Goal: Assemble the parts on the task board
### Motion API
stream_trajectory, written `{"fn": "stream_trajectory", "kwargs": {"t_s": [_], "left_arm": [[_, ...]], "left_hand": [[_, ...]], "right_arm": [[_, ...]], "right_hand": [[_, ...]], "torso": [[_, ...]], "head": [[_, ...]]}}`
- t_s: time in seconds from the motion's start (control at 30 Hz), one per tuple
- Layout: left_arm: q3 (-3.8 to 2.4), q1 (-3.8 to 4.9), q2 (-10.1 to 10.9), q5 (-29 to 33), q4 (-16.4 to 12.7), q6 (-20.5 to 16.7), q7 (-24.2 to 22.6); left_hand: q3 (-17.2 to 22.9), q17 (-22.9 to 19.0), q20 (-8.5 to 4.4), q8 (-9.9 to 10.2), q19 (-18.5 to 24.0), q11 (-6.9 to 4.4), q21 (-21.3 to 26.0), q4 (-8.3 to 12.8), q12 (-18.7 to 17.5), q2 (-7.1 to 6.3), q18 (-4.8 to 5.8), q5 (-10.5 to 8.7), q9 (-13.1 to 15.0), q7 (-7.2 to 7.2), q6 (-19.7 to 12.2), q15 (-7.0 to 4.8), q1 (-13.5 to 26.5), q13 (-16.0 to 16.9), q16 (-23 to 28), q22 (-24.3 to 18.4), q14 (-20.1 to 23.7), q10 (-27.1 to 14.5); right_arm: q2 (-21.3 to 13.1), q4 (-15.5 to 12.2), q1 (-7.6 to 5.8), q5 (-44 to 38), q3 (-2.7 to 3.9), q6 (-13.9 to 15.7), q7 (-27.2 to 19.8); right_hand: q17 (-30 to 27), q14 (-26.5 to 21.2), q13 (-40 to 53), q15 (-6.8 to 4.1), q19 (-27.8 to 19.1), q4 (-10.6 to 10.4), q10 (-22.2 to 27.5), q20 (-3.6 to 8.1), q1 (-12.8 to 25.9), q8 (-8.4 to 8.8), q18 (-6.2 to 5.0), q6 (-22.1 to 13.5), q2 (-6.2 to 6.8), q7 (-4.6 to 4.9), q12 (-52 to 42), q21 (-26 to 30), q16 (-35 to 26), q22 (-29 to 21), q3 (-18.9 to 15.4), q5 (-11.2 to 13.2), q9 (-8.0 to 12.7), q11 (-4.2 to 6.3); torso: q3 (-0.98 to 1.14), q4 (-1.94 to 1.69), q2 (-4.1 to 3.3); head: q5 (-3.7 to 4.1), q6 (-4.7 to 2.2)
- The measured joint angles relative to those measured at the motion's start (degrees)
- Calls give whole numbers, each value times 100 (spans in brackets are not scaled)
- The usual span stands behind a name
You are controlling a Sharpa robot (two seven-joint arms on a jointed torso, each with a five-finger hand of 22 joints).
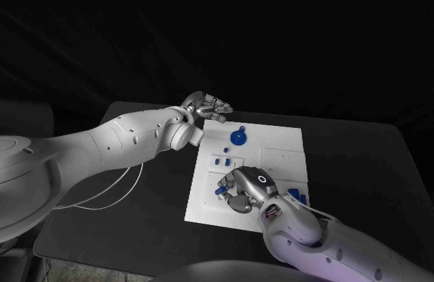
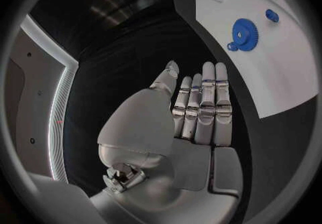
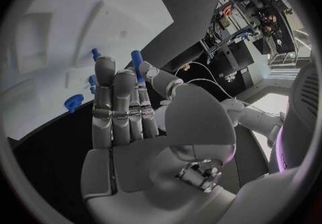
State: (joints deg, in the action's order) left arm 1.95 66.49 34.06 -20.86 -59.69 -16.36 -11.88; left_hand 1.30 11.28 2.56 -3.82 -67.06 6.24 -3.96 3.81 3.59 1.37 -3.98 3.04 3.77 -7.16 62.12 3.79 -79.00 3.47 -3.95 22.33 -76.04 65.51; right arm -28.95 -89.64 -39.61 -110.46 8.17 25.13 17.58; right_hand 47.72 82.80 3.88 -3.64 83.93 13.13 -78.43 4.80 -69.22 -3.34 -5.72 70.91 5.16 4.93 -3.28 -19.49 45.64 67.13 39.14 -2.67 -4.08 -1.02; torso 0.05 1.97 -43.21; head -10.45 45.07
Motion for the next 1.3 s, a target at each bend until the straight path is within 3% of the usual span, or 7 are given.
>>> {"fn": "stream_trajectory", "kwargs": {"t_s": [0.23, 1.3], "left_arm": [[0, 0, -3, 1, -5, 15, -1], [1, -2, -1, 2, -14, 58, -1]], "left_hand": [[0, 0, 0, 0, 0, 0, 0, 0, 0, 0, 0, 0, 0, 0, 0, 0, 0, 0, 0, 0, 0, 0], [0, -2, 0, 0, 0, 0, 0, 0, 0, 27, 0, 0, 0, 0, 0, 0, 27, 0, 0, -1, 0, 0]], "right_arm": [[58, 116, 19, -92, -55, -76, 3], [215, 351, 73, -378, -92, -176, 489]], "right_hand": [[-1, 0, 1, 0, 0, 1, 0, 0, 1, -2, 1, 47, 17, -14, 0, 0, 0, 0, -1, 0, -5, 0], [-2, 0, -4, 1, 0, 48, 2, -1, -26, -16, 4, 76, 5, -49, 1, 0, 0, 24, 15, 2, -5, 0]], "torso": [[1, -1, -1], [1, 3, -1]], "head": [[-17, 29], [-37, 90]]}}
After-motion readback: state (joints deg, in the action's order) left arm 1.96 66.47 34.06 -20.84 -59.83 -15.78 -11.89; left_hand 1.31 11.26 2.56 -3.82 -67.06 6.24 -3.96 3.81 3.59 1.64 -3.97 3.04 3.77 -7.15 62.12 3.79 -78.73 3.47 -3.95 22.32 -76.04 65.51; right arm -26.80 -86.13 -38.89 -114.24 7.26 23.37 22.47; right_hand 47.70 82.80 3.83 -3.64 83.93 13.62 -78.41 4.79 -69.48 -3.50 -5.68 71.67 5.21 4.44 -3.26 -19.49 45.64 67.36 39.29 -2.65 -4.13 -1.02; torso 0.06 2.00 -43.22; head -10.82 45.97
